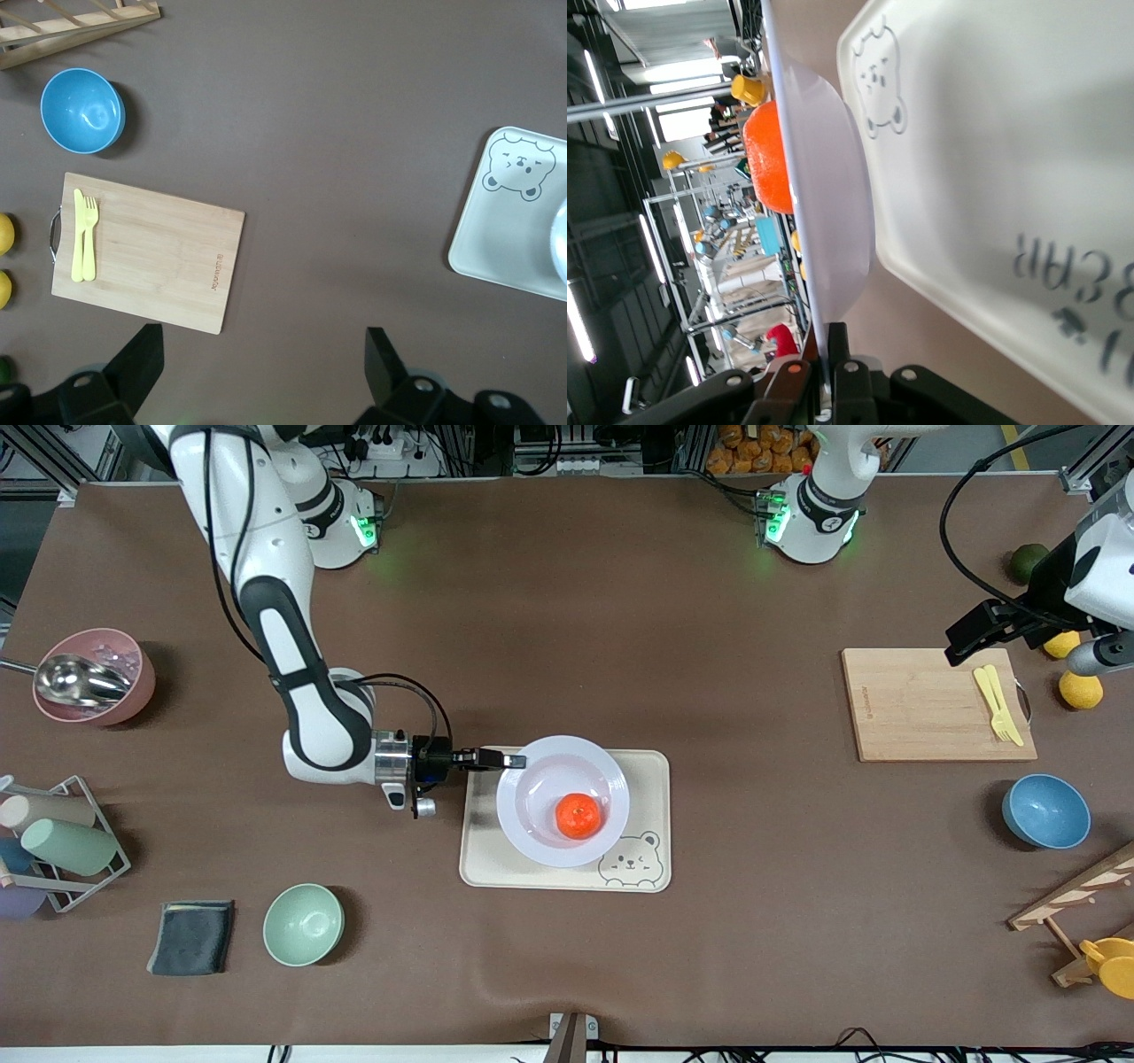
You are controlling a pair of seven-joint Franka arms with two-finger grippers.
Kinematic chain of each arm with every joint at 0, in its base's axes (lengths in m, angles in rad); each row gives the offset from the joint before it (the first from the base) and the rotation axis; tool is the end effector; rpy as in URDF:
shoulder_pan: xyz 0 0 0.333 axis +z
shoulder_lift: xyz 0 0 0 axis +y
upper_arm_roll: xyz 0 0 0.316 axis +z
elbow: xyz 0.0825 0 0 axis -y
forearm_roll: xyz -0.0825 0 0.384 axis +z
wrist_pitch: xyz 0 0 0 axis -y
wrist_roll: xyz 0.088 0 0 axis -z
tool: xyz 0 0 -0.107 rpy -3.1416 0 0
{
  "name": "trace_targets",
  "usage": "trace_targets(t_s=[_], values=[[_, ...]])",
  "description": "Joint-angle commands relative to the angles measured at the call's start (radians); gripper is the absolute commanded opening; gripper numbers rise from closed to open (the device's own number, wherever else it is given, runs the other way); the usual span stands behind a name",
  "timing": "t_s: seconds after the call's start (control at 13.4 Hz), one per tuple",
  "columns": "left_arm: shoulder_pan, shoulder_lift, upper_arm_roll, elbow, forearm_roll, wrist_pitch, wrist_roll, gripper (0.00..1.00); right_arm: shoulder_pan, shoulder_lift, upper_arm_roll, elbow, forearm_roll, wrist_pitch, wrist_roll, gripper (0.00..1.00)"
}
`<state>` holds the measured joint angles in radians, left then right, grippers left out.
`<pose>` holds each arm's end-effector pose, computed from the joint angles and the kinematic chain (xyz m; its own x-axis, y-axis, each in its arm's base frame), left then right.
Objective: Place orange and plate with both arms
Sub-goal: 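Lift the plate with the right gripper and move it onto the tray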
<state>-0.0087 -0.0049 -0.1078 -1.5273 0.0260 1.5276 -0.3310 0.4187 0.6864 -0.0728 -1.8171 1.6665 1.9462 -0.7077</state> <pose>0.5457 -0.0611 0.6439 0.9768 0.2138 0.0135 0.2141 -0.9765 -0.0234 0.5742 0.2813 0.1703 0.9834 0.0005 -0.1812 -0.1733 -0.2885 -0.9417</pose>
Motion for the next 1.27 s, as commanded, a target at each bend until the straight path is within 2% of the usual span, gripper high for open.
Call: trace_targets(t_s=[0.0,0.45,0.75,0.97,1.04,1.12,1.19], values=[[0.001,-0.004,0.000,-0.007,0.008,0.000,0.026,1.00,-0.001,0.054,0.005,0.047,0.022,-0.015,-0.112,0.00],[0.007,-0.006,0.000,-0.016,0.008,-0.003,0.026,1.00,-0.004,0.133,0.007,0.100,0.025,-0.016,-0.190,0.00],[0.013,-0.001,0.002,-0.014,0.009,0.002,0.027,1.00,-0.008,0.186,0.010,0.111,0.129,-0.048,-0.213,0.00],[0.013,0.008,0.005,-0.011,0.009,0.019,0.027,1.00,-0.009,0.199,0.010,0.111,0.144,-0.072,-0.213,0.00],[0.013,0.009,0.005,-0.011,0.009,0.022,0.027,1.00,-0.009,0.199,0.010,0.113,0.144,-0.070,-0.216,0.30],[0.012,0.011,0.005,-0.013,0.008,0.022,0.027,1.00,0.000,0.197,0.010,0.114,0.145,-0.066,-0.217,0.68],[0.007,0.011,0.004,-0.013,0.008,0.022,0.027,1.00,0.002,0.197,0.008,0.114,0.145,-0.063,-0.219,1.00]])
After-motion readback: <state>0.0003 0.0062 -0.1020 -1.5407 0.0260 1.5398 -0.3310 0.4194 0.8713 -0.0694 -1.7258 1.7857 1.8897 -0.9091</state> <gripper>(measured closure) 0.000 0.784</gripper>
